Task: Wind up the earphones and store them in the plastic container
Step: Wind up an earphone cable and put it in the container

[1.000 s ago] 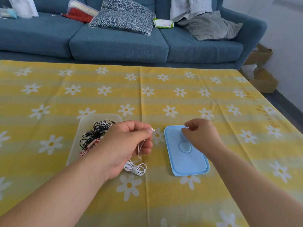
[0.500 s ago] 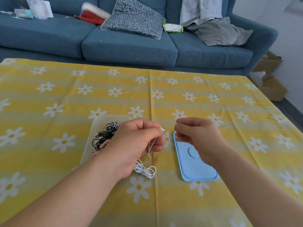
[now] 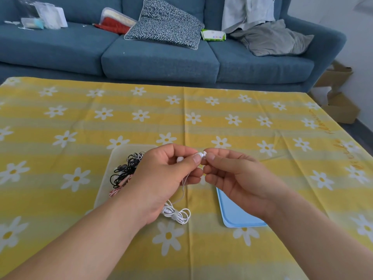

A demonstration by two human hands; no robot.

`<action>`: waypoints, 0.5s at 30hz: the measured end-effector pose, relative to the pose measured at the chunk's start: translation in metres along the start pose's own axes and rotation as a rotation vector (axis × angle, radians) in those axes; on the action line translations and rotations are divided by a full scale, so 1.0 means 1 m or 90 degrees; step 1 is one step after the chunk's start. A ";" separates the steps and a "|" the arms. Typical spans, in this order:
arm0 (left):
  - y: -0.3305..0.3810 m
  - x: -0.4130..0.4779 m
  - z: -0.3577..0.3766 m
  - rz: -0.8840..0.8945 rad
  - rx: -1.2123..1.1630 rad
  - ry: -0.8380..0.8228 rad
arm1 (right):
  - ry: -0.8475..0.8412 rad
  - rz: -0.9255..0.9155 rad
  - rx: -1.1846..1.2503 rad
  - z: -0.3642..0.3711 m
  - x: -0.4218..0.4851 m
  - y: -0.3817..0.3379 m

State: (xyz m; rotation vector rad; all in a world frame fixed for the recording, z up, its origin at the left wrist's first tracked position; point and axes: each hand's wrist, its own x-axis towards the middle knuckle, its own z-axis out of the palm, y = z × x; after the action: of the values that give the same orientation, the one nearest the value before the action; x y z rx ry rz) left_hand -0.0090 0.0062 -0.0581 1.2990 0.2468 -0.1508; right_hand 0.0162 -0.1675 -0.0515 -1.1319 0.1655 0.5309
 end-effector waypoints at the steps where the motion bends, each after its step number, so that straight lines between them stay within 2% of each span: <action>1: 0.000 0.000 0.000 0.006 0.002 0.005 | -0.003 -0.001 0.005 0.000 0.000 0.000; 15: -0.003 0.002 -0.001 0.016 0.038 0.005 | 0.019 0.012 0.042 0.004 0.000 0.003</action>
State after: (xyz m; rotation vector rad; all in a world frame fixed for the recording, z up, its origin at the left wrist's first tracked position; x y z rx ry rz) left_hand -0.0083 0.0066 -0.0614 1.3618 0.2343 -0.1329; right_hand 0.0142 -0.1631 -0.0521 -1.0747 0.2184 0.5212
